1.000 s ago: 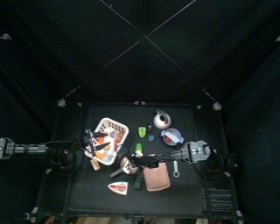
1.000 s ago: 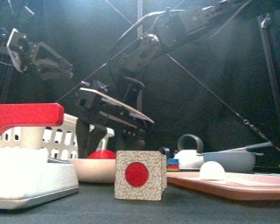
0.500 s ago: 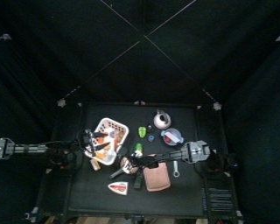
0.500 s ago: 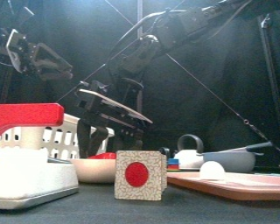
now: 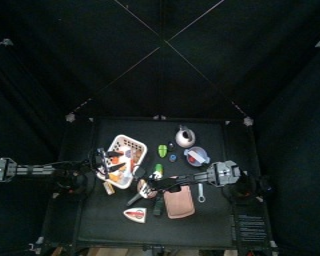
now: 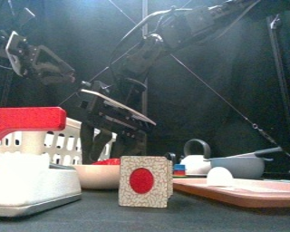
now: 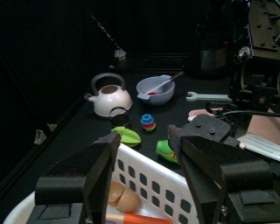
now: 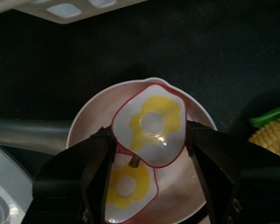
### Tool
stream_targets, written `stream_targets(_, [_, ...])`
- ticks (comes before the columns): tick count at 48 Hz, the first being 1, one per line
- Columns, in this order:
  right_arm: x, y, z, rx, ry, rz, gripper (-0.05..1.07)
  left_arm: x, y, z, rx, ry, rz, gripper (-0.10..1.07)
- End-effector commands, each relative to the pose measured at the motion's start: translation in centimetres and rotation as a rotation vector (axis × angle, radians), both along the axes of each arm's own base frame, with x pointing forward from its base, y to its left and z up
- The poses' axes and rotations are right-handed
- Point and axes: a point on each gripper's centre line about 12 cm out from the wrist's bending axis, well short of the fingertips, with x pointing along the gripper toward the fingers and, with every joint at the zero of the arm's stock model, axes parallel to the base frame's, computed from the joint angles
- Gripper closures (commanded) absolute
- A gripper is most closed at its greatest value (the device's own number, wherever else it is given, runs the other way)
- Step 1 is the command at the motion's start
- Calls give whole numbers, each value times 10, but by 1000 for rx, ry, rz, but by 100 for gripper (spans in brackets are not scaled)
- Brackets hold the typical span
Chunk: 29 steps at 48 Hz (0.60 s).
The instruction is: Grab apple half
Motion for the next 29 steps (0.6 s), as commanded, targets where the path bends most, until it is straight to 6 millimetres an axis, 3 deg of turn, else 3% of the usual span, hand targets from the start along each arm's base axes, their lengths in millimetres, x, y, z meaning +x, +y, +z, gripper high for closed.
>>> stream_targets(1, [0,4,40,-9,-72,7,21,2,1,6,10,-19,4,12])
stream_targets(29, [-4,14,40,-42,-67,46,21,2,0,5,6,-15,1,12])
